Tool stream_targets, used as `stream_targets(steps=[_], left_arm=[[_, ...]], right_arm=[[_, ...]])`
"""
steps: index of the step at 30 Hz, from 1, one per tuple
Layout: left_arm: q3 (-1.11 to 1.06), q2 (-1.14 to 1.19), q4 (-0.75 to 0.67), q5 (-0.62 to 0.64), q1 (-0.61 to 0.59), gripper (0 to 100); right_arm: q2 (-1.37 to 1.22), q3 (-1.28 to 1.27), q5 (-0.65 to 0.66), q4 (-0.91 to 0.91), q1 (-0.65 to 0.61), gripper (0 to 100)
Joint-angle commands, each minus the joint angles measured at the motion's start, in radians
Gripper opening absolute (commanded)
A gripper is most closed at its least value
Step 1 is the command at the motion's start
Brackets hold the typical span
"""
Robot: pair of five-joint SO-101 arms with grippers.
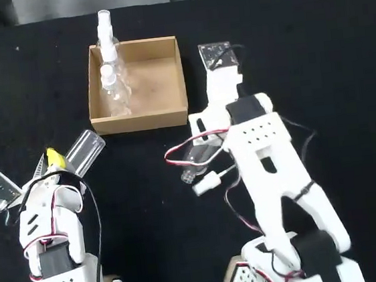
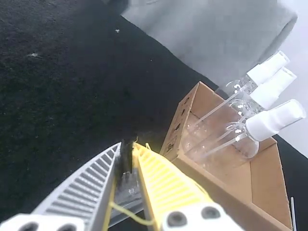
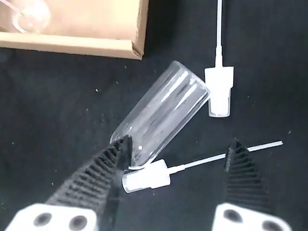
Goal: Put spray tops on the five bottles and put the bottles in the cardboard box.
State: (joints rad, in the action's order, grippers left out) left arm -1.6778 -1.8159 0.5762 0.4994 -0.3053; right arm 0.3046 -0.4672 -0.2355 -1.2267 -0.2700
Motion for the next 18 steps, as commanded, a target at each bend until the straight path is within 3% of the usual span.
stream_targets(steps=[1,7,14,18], left_arm=[[-0.022,-0.005,0.005,-0.011,0.012,3],[-0.022,-0.005,0.005,-0.011,0.012,3],[-0.022,-0.005,0.005,-0.011,0.01,3],[-0.022,-0.005,0.005,-0.011,0.01,3]], right_arm=[[-0.012,0.059,-0.008,0.031,0.021,27.6],[-0.018,0.07,0.141,0.02,0.035,27.6],[-0.019,0.11,0.496,0.028,0.167,27.1],[-0.021,0.105,0.506,0.071,0.219,26.9]])
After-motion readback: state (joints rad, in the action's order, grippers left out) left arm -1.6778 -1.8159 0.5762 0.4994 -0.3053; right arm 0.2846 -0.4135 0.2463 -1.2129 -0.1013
